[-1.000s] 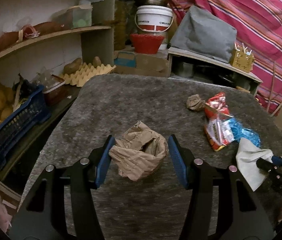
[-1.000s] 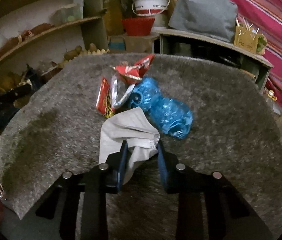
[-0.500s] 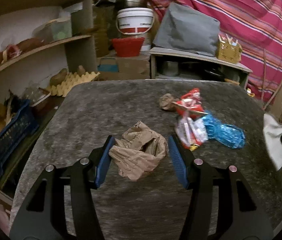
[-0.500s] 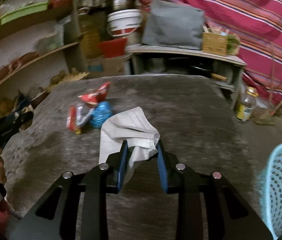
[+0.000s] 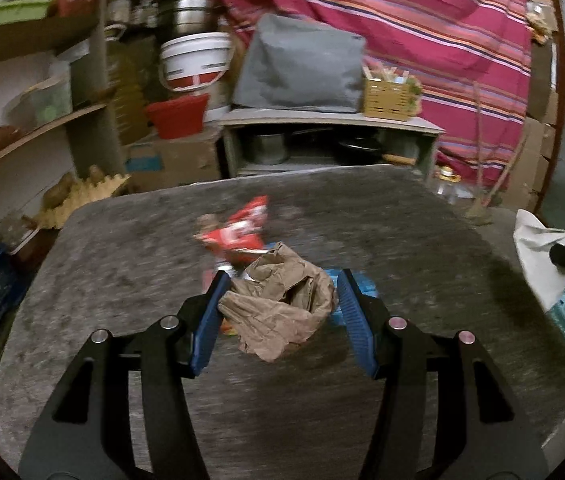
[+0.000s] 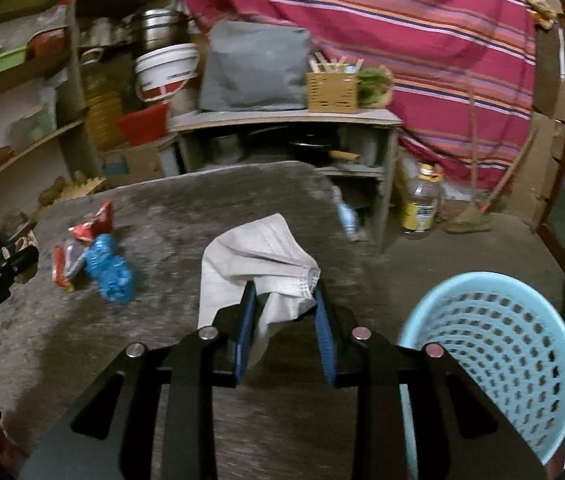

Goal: Collect trash
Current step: 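Carry the paper bag and tissue over the blue basket and open both tools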

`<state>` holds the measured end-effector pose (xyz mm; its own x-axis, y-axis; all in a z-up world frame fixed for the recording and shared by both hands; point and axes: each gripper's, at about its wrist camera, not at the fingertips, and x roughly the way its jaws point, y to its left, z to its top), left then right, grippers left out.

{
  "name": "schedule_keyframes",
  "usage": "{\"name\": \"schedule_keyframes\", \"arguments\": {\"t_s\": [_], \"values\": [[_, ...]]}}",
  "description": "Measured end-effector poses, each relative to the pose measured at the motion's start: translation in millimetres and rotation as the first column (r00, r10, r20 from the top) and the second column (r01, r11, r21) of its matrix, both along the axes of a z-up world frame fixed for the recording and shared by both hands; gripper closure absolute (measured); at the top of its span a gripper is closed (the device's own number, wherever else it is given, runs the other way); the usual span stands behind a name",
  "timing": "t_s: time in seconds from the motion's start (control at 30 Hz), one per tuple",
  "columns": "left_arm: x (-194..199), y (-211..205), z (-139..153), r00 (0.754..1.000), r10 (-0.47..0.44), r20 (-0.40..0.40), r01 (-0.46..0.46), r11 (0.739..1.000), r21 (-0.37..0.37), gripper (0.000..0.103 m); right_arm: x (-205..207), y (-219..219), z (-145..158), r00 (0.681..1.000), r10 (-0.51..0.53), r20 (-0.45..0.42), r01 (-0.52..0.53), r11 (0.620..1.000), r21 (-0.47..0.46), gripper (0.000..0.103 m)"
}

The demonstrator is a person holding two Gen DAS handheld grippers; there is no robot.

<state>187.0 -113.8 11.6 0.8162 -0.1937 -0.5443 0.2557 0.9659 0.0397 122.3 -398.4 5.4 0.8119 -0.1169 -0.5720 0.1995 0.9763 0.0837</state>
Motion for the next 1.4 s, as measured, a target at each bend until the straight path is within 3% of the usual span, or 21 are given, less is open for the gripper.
{"name": "schedule_keyframes", "arguments": {"t_s": [0.27, 0.6, 0.77, 1.13, 1.4], "values": [[-11, -77, 4, 0.993, -0.116, 0.016, 0.115, 0.992, 0.045, 0.049, -33, -75, 2, 0.993, -0.119, 0.007, 0.119, 0.992, 0.038, 0.074], [-34, -179, 5, 0.964, -0.267, 0.014, 0.267, 0.964, -0.001, 0.048, -81, -143, -4, 0.961, -0.275, 0.001, 0.275, 0.961, -0.009, 0.074], [-48, -219, 6, 0.946, -0.325, 0.017, 0.325, 0.946, -0.006, 0.048, -99, -176, -11, 0.943, -0.332, -0.012, 0.332, 0.943, 0.015, 0.074], [-65, -269, 2, 0.913, -0.409, -0.007, 0.408, 0.912, -0.038, 0.048, -119, -204, -17, 0.924, -0.382, -0.015, 0.383, 0.923, 0.027, 0.074], [-82, -319, -3, 0.881, -0.473, -0.019, 0.473, 0.881, -0.011, 0.048, -128, -214, -18, 0.914, -0.405, -0.01, 0.405, 0.913, 0.058, 0.074]]}}
